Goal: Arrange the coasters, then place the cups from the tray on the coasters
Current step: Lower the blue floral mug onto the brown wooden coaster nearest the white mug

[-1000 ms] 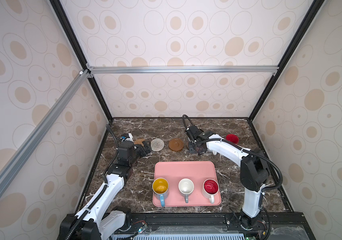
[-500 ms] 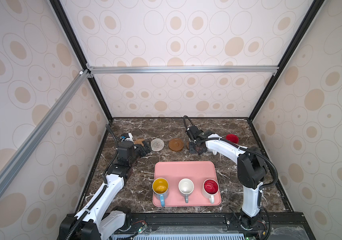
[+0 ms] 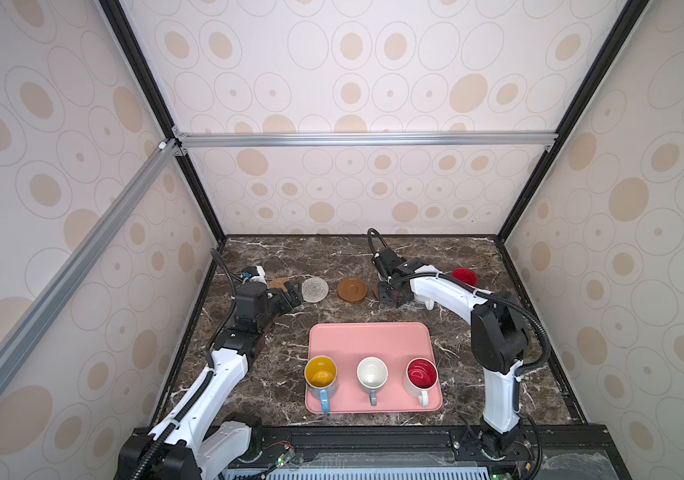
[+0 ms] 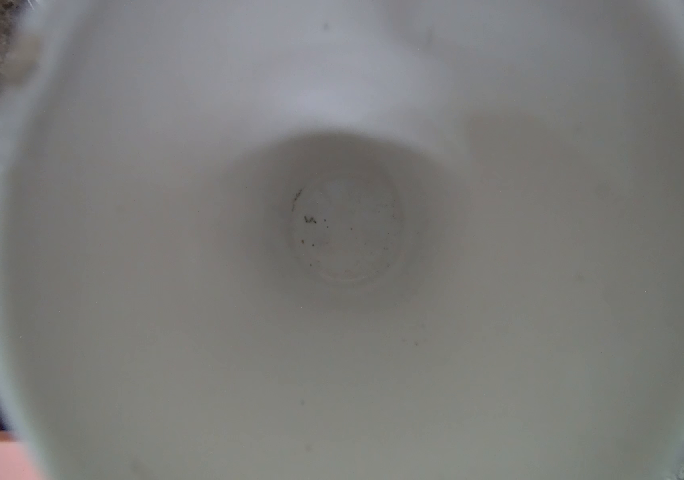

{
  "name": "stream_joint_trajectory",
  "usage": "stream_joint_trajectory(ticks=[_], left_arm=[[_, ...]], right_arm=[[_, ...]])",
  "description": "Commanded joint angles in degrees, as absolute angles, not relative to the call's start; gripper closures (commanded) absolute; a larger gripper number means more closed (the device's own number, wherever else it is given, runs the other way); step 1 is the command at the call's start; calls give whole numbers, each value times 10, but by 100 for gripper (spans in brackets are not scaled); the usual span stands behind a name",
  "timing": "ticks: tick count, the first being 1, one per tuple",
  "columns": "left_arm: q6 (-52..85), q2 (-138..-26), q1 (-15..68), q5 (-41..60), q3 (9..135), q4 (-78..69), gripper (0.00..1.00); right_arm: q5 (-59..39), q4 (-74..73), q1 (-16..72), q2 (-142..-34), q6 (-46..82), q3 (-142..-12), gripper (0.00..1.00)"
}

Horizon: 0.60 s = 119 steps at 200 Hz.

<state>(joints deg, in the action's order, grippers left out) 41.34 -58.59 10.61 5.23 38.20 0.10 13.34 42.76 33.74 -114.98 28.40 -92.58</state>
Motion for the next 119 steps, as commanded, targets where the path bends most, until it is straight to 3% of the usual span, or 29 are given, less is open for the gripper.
stream_joint_trajectory(ticks=[1, 119], left_arm=[[419, -572, 103, 49, 398, 10, 0], [419, -569, 103, 48, 397, 12, 0]], right_arm=[[145, 415, 334, -1150, 283, -946, 85], [140, 413, 329, -1169, 281, -955, 85]])
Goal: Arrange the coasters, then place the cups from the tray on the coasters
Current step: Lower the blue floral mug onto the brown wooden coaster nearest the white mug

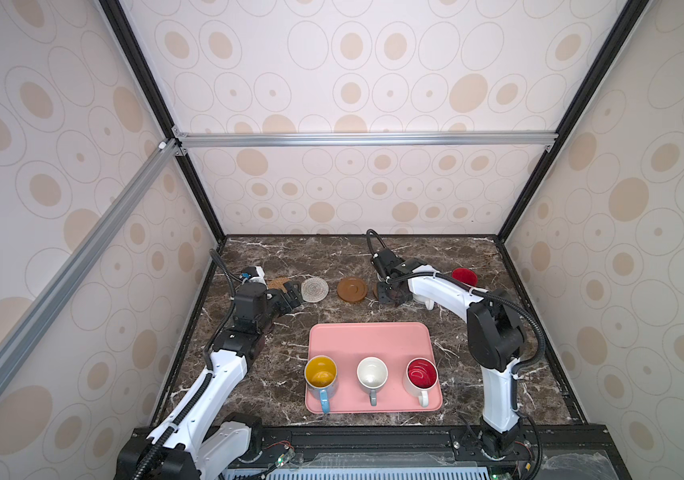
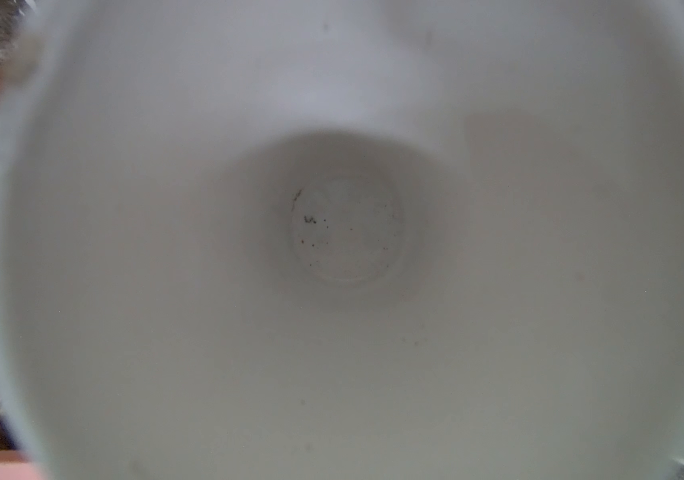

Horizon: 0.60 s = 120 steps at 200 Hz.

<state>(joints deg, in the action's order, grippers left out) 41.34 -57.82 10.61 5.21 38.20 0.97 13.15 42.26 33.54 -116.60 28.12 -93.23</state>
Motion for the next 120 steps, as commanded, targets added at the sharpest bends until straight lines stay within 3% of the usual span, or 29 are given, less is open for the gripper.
stream_joint_trajectory(ticks=[1, 120], left_arm=[[419, -569, 103, 48, 397, 13, 0], [420, -574, 102, 53, 399, 9, 0]], right_arm=[[140, 413, 329, -1169, 281, -956, 85], [138, 415, 327, -1178, 286, -955, 85]])
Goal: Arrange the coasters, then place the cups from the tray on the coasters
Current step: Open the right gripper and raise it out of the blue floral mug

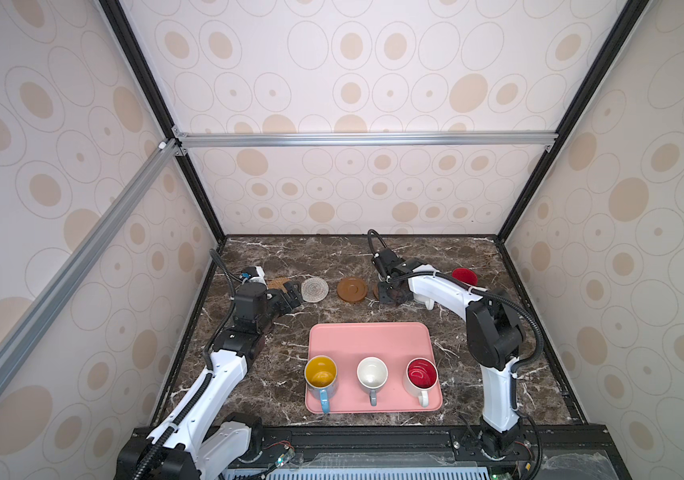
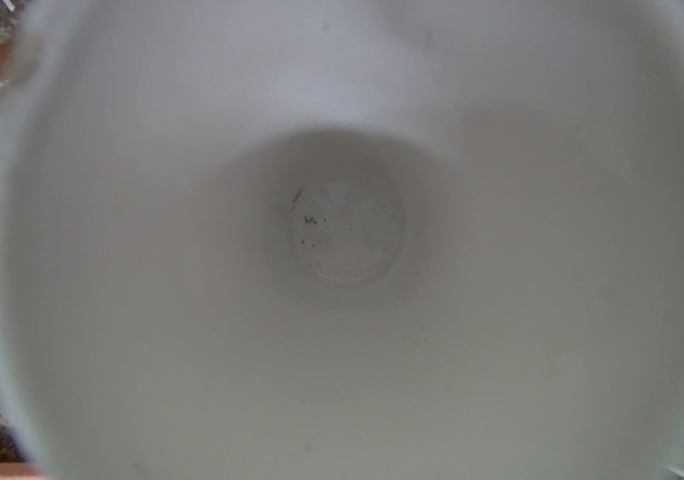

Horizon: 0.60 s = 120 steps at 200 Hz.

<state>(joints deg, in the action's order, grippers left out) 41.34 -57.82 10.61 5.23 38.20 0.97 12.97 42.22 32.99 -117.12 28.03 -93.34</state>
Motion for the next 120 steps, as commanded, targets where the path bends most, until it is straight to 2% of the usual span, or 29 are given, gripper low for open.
stream_joint_trajectory(ticks=[1, 120], left_arm=[[420, -574, 103, 53, 399, 10, 0], [419, -567, 103, 50, 394, 10, 0]], right_arm=[[138, 415, 327, -1179, 286, -955, 85], [132, 418, 327, -1187, 304, -954, 83]])
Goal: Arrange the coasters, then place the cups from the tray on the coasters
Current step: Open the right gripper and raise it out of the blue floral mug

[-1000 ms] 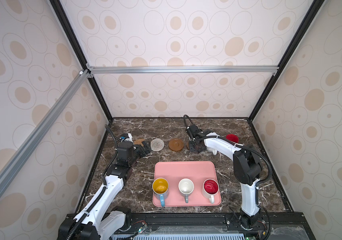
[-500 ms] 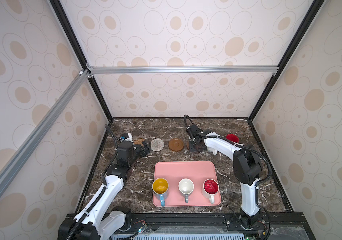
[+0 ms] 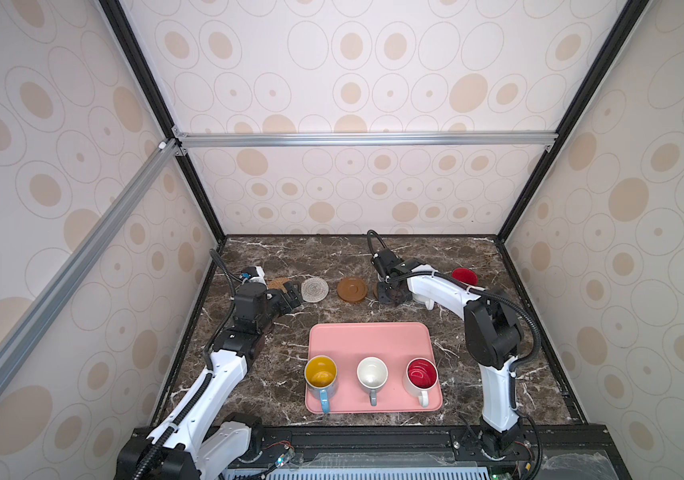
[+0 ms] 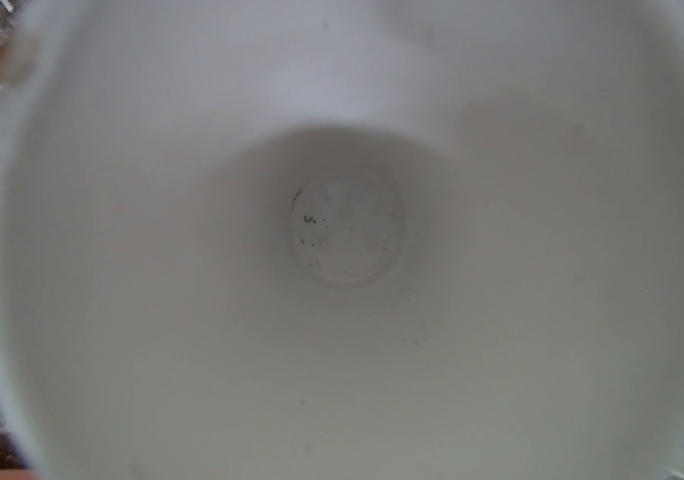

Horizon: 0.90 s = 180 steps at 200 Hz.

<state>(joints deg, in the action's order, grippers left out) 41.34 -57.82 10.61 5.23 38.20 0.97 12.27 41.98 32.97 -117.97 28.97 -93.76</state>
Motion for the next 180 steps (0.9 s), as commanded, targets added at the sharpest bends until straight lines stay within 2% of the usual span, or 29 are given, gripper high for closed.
stream_joint_trajectory(ticks=[1, 180], left_arm=[[419, -567, 103, 50, 394, 10, 0], [423, -566, 103, 48, 392, 12, 0]], right_arm=[[132, 418, 326, -1187, 304, -954, 83], [128, 419, 320, -1195, 311, -950, 77]])
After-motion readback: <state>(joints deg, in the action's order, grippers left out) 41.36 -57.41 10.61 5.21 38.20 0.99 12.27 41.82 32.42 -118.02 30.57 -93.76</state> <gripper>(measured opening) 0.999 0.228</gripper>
